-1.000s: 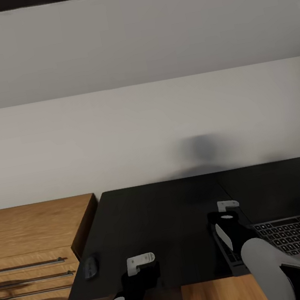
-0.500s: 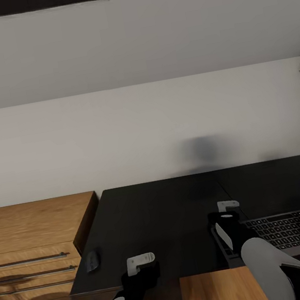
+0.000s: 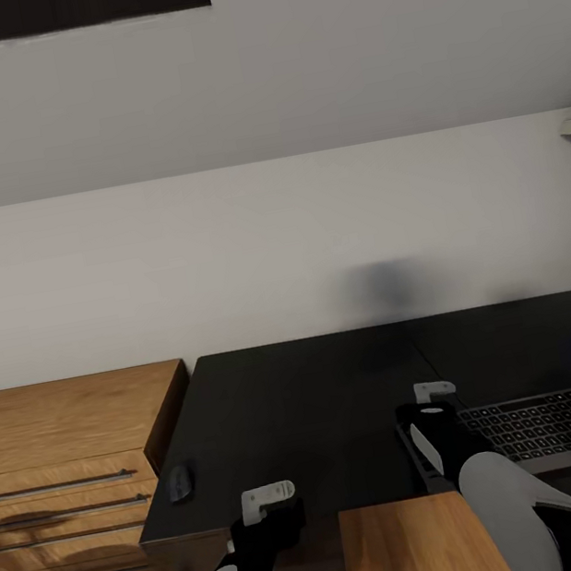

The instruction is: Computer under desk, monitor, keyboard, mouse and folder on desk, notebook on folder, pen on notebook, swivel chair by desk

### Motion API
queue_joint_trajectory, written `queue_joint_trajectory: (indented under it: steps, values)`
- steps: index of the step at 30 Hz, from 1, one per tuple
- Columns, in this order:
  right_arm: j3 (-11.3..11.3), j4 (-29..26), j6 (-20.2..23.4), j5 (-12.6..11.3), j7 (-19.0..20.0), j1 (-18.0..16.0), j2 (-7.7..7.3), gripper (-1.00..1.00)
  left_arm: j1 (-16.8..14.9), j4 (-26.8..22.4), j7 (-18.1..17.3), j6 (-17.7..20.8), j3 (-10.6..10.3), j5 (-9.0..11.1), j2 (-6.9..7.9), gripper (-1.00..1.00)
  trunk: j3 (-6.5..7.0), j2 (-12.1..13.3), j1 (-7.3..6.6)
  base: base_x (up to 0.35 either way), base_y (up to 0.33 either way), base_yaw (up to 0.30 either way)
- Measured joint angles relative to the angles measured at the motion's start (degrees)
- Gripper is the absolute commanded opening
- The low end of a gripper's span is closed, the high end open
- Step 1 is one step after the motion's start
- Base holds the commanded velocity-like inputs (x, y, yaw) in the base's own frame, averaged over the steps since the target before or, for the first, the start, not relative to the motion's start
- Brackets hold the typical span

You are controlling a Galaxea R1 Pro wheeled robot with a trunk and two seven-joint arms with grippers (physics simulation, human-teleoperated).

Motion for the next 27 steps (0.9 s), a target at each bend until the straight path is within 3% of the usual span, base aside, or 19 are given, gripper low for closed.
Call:
queue_joint_trajectory:
  steps: [27]
  values:
    - [-0.1, 0.0, 0.1, 0.2, -0.3, 0.0, 0.27, 1.0, 0.0, 0.0, 0.0, 0.0, 0.0, 0.1, 0.0, 1.0, 0.0, 0.0, 0.0, -0.001, 0.0, 0.0]
